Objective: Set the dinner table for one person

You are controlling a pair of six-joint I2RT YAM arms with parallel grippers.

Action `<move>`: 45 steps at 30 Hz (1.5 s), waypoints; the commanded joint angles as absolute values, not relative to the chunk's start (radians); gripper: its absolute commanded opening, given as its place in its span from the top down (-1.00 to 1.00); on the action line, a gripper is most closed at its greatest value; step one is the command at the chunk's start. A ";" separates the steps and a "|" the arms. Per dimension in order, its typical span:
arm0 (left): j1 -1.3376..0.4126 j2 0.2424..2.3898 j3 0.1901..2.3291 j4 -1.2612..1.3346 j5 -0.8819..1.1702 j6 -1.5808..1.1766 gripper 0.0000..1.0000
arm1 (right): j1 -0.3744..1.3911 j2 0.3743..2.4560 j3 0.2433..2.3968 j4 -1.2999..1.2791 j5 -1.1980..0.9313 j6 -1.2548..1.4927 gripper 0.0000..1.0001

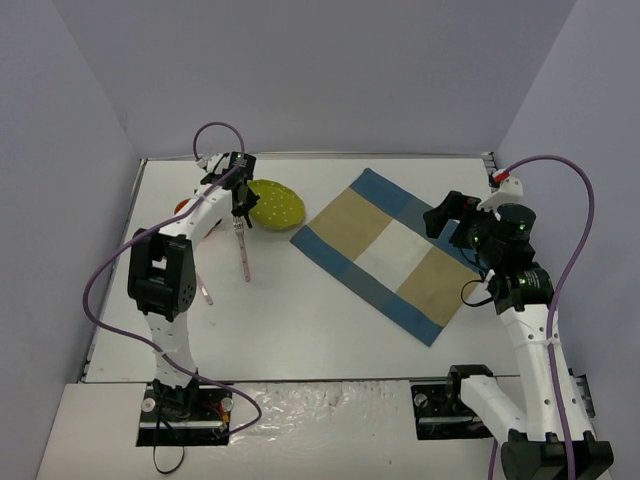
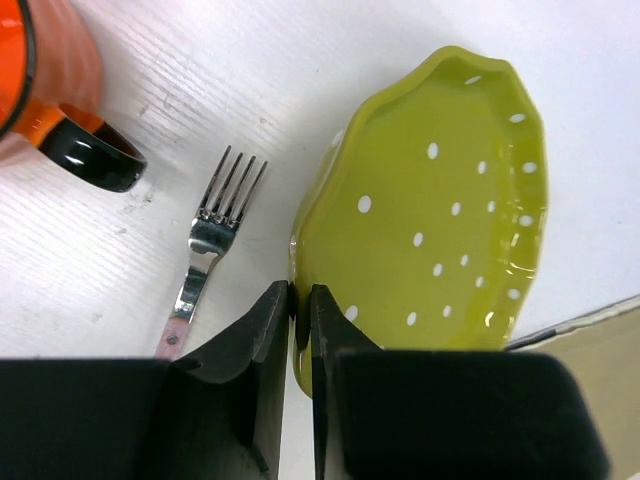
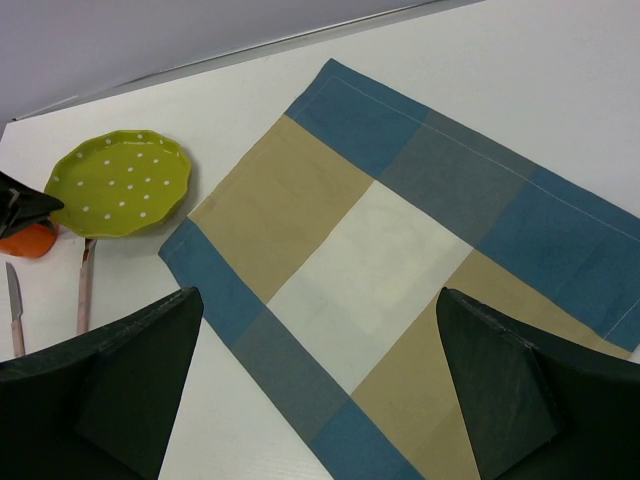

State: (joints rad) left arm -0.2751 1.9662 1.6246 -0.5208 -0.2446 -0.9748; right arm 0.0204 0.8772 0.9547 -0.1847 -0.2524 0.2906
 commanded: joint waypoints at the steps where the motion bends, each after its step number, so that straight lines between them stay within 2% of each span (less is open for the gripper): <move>1: -0.260 1.817 1.707 -0.420 -0.221 -0.946 1.00 | 0.026 0.877 0.948 -0.130 -0.276 0.301 -1.00; 11: -0.247 1.755 1.649 -0.335 -0.131 -0.933 1.00 | 0.025 0.870 0.925 -0.129 -0.272 0.305 -1.00; 23: -0.262 1.713 1.554 -0.174 0.117 -0.998 1.00 | 0.025 0.874 0.917 -0.130 -0.280 0.309 -1.00; 45: -0.600 1.964 1.770 0.043 0.251 -1.070 1.00 | 0.025 0.843 0.917 -0.141 -0.284 0.323 -1.00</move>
State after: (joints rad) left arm -0.5633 1.9854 1.6398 -0.1866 0.1894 -0.9946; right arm 0.0208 0.8594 0.9100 -0.1871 -0.2634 0.3153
